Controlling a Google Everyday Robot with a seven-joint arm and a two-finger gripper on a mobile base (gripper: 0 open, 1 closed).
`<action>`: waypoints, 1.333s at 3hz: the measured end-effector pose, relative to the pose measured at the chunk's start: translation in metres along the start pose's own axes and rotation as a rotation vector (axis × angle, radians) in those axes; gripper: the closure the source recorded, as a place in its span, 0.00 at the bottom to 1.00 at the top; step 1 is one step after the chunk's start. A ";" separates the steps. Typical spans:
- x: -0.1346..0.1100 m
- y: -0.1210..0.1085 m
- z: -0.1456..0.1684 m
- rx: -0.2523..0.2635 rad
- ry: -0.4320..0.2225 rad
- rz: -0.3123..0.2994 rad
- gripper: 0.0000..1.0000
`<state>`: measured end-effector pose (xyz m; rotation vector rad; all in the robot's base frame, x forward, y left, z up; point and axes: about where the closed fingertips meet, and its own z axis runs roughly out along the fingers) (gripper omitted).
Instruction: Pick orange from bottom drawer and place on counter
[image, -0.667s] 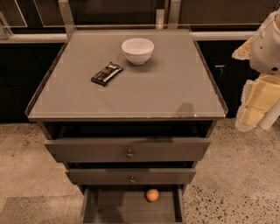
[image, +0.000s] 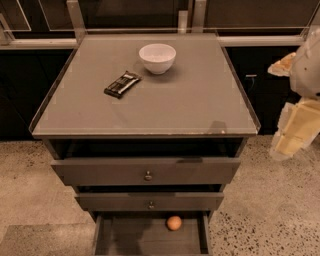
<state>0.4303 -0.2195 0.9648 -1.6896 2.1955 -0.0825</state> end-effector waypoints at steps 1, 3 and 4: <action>0.014 0.034 0.035 -0.009 -0.118 0.044 0.00; 0.036 0.124 0.222 -0.216 -0.371 0.282 0.00; 0.051 0.175 0.322 -0.323 -0.408 0.401 0.00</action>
Offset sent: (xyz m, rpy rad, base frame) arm -0.0809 0.0373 -0.3672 0.6040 0.2427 -0.2371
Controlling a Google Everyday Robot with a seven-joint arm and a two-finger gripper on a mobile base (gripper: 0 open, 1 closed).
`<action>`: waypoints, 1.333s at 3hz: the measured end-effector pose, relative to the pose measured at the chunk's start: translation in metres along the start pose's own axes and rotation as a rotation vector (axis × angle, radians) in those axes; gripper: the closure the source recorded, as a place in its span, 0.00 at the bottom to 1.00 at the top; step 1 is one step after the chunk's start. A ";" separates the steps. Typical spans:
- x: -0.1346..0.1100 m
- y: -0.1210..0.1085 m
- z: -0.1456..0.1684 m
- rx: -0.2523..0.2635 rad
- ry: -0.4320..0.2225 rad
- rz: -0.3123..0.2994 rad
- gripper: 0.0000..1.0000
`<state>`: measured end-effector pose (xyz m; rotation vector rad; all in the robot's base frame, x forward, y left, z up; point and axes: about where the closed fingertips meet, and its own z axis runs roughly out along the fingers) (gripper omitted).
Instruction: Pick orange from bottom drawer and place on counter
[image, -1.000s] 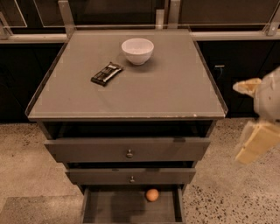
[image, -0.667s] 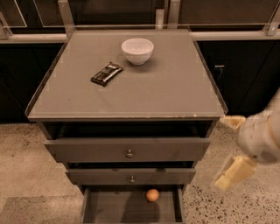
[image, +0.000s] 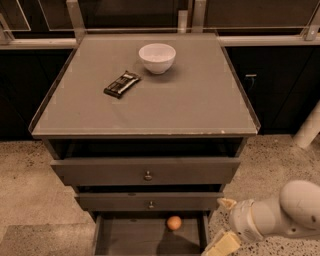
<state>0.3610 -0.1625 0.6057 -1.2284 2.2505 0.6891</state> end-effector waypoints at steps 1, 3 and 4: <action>0.042 -0.010 0.063 -0.037 -0.009 0.078 0.00; 0.082 -0.057 0.121 -0.045 0.029 0.134 0.00; 0.085 -0.059 0.124 -0.048 0.034 0.137 0.00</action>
Offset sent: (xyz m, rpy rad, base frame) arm 0.0432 -0.0003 -0.1798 0.0426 0.0904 -0.1044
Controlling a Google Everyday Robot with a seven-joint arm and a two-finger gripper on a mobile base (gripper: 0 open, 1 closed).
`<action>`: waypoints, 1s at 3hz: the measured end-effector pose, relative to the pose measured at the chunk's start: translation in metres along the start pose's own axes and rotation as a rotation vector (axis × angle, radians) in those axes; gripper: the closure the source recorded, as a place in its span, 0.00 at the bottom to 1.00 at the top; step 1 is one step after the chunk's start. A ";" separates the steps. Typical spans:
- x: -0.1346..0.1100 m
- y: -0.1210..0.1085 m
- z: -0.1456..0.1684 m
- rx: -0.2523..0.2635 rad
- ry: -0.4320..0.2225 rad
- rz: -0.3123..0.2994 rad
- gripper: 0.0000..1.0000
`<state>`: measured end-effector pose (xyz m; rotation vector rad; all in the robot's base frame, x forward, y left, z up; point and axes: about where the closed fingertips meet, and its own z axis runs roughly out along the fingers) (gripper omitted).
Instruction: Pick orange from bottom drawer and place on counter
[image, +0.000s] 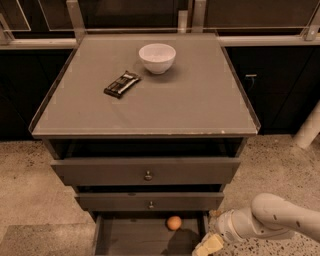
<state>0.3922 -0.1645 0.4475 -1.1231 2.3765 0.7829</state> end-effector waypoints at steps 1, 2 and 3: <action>0.015 -0.019 0.013 0.061 -0.022 0.051 0.00; 0.039 -0.064 0.037 0.164 -0.139 0.116 0.00; 0.059 -0.113 0.057 0.205 -0.268 0.151 0.00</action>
Offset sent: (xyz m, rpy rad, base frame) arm 0.0599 -0.0728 -0.1633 0.1274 -0.1934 -0.4238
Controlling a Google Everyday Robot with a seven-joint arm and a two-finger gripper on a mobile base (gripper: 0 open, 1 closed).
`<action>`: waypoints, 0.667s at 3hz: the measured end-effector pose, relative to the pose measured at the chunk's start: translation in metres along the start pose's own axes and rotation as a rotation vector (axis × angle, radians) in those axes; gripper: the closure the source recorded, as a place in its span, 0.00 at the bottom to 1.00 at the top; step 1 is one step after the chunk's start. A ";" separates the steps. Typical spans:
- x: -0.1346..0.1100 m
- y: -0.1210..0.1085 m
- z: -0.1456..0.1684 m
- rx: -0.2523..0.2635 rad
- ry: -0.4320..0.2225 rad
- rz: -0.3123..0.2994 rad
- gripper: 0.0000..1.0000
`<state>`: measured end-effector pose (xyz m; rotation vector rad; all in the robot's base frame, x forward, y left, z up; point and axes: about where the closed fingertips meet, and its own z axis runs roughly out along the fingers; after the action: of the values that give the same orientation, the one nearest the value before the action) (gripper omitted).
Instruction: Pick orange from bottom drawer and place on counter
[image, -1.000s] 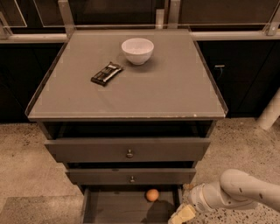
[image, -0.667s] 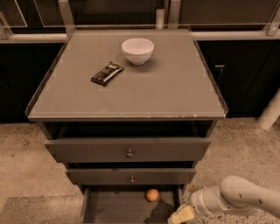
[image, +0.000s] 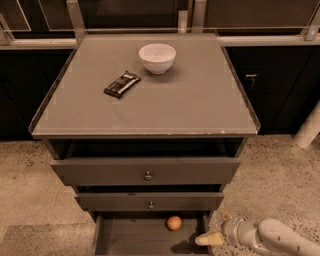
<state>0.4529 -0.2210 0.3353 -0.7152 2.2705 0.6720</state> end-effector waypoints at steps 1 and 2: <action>0.022 -0.024 0.041 -0.047 -0.083 0.062 0.00; 0.035 -0.043 0.053 -0.029 -0.104 0.097 0.00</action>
Offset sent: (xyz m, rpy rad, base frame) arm 0.0156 0.0008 -0.0391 0.0891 -0.0071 -0.0224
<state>0.4807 -0.2291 0.2639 -0.5729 2.2148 0.7712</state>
